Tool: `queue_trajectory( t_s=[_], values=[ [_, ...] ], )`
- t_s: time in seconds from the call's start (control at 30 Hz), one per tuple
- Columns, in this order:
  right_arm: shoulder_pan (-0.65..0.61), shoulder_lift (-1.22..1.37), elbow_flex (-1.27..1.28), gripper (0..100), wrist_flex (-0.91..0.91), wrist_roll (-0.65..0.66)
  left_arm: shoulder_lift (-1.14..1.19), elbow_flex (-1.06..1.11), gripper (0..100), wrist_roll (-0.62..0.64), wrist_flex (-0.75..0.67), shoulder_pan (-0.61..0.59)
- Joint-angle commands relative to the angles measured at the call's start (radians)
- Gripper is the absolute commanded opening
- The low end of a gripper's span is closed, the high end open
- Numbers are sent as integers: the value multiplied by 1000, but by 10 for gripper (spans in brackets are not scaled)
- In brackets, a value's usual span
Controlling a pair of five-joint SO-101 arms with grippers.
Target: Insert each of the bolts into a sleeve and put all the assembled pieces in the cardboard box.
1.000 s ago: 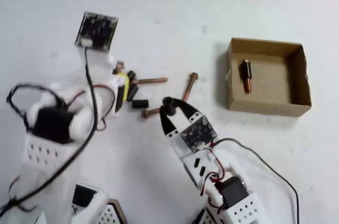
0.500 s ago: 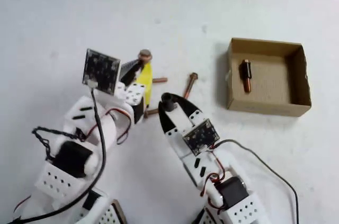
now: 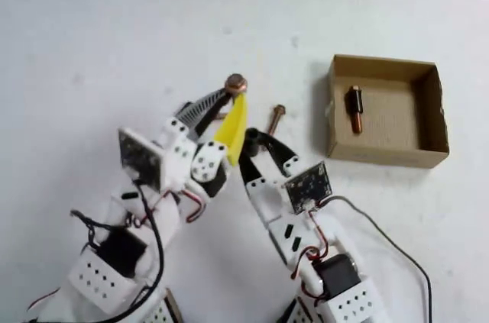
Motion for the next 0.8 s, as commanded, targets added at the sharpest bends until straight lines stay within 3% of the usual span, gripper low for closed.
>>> queue_trajectory(
  t_s=[0.0, 0.2, 0.77],
  values=[
    [5, -10, 8, 16, -25, -12, -71, 20, 24, 17, -44, 18],
    [-54, -10, 8, 16, -19, 78, -119, 61, 24, 133, -49, 15],
    [-53, -10, 8, 16, -21, 135, -171, 123, 24, 140, -49, 10]
  ],
)
